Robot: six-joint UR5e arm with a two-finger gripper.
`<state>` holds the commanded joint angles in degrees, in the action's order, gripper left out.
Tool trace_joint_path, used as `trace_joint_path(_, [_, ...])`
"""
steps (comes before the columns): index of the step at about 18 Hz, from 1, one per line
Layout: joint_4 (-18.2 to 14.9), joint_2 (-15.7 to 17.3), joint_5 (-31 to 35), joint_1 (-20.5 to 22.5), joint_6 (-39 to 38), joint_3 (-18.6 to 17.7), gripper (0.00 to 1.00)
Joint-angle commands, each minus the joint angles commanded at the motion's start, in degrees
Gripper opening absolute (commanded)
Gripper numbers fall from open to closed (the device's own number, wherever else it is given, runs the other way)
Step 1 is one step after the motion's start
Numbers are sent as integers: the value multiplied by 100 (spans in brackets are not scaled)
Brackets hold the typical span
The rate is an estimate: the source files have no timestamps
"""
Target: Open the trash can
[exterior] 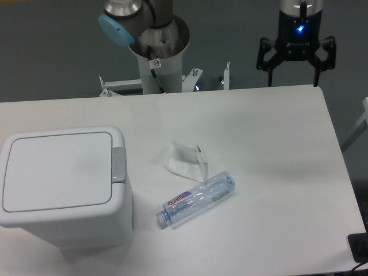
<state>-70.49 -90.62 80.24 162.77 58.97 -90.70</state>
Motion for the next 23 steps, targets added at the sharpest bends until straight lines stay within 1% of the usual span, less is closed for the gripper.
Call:
trace_joint_path(7, [44,-88,9,-53,-17,-17,100])
trace_joint_path(9, [420,-114,9,-131,-70,-131,100])
trace_joint_path(10, [605,-210,26,-262,-253,-106,100])
trace_joint_path(12, [738,-307,44,-517,-902,-53,100])
trace_joint_path(13, [825,-403,35,-684,-1418,8,100])
trace_joint_path(14, [887,-517,35,-851,-1693,96,100])
trace_joint_path(15, [1018,-736,44,-1148,-2105,314,100])
trace_joint_path(16, [1028,-869,53,-1317,-2388,456,100])
trace_joint_path(17, [1028,-975,27,-1440,-2834,631,100])
trace_joint_path(20, [1020,-1072,-44,-1739,-3584,1018,100])
trace_joint_path(21, [1020,-1072,-174,-1897,-3803,1141,100])
trace_joint_path(22, [1020,-1072,-489,-2090,-4154,1177,100])
trace_joint_path(23, [1002,-1055,-666,-2144,-4340,1169,100])
